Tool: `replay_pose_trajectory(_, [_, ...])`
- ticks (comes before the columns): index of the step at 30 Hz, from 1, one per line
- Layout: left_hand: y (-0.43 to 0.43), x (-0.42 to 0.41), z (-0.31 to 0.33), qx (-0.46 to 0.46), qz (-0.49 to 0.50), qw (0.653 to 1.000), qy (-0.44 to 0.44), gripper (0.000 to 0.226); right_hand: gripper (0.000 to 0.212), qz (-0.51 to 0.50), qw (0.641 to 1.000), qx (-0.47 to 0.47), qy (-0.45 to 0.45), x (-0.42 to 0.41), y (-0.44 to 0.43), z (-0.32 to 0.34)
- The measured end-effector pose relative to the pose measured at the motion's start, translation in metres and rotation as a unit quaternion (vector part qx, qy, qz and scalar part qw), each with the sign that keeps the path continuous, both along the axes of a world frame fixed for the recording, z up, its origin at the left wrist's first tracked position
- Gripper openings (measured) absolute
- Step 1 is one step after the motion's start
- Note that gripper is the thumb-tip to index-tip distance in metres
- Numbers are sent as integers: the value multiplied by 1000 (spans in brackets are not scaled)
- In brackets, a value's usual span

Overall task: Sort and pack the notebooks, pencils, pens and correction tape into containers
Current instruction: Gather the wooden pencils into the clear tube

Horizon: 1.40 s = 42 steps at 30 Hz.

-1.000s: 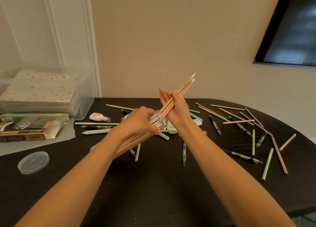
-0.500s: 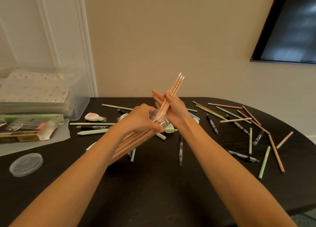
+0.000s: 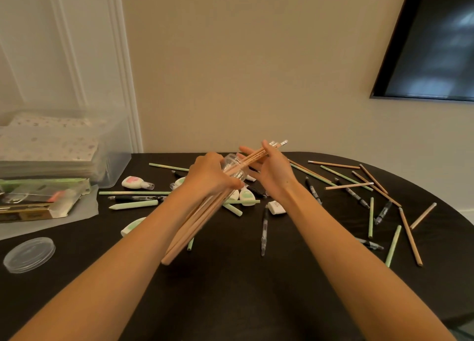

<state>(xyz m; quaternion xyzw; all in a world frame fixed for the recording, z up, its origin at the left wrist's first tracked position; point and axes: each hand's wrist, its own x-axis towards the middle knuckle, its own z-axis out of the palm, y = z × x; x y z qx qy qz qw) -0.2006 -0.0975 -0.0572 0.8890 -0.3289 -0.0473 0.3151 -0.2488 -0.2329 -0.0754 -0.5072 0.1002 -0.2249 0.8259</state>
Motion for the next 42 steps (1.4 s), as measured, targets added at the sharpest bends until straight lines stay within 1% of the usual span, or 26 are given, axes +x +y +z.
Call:
replay_pose_trajectory(1, [-1,0,0,2,1,1000,-1,43,22,0,1000,-19,16,-1,0,0])
replay_pose_trajectory(3, [-3,-2,-1,9,1,1000,-5,43,29,9,993,-91,69,-4,1,0])
replay_pose_trajectory(5, [-8,-3,-3,15,0,1000,-12,46,26,36,985,-134,106,-8,1,-2])
replay_pose_trajectory(8, [-17,-2,-5,15,2,1000,-18,48,15,62,980,-140,124,-9,-4,-2])
replay_pose_trajectory(10, [-22,-2,-4,15,2,1000,-20,50,15,24,987,-120,109,-11,-11,0])
replay_pose_trajectory(12, [-30,1,-2,17,3,1000,-25,53,23,-14,988,-121,93,-12,-21,1])
replay_pose_trajectory(15, [-44,6,1,17,10,1000,-24,48,37,5,976,-182,116,-15,-34,-2])
replay_pose_trajectory(16, [-50,7,2,20,10,1000,-22,47,41,3,975,-188,120,-15,-39,-2])
replay_pose_trajectory(19, [-73,10,0,27,1,1000,-16,46,47,-17,983,-148,106,-15,-58,-2])
replay_pose_trajectory(22, [-99,14,-5,36,-3,999,-8,51,47,-37,991,-90,94,-14,-84,-8])
replay_pose_trajectory(24, [-118,18,-6,37,-8,999,-5,56,43,-77,989,-81,99,-12,-109,-15])
replay_pose_trajectory(26, [-138,25,-4,40,-14,999,-13,59,36,-139,977,-97,130,-8,-140,-19])
replay_pose_trajectory(28, [-156,32,0,52,-17,998,-20,57,28,-206,947,-145,200,-1,-175,-24])
replay_pose_trajectory(29, [-163,36,2,57,-16,998,-22,56,25,-228,926,-183,238,3,-192,-28])
replay_pose_trajectory(30, [-174,41,2,61,-16,998,-21,57,23,-241,898,-238,281,8,-212,-34])
replay_pose_trajectory(31, [-181,46,2,65,-16,997,-23,57,22,-245,857,-313,328,12,-228,-40])
replay_pose_trajectory(33, [-195,54,1,68,-15,997,-29,58,24,-234,761,-459,394,19,-253,-51])
replay_pose_trajectory(34, [-204,58,-1,71,-14,997,-29,58,24,-221,726,-505,412,23,-263,-55])
replay_pose_trajectory(35, [-210,61,-3,73,-14,997,-29,57,23,-203,703,-534,423,27,-270,-58])
replay_pose_trajectory(37, [-224,65,-7,76,-17,997,-23,58,21,-163,669,-567,453,38,-283,-65])
replay_pose_trajectory(39, [-237,69,-11,78,-19,997,-21,58,20,-129,646,-578,482,48,-293,-71])
replay_pose_trajectory(40, [-243,71,-13,82,-20,996,-23,59,21,-121,642,-578,489,53,-298,-74])
replay_pose_trajectory(42, [-250,73,-15,87,-25,996,-25,59,23,-119,653,-569,485,60,-302,-79])
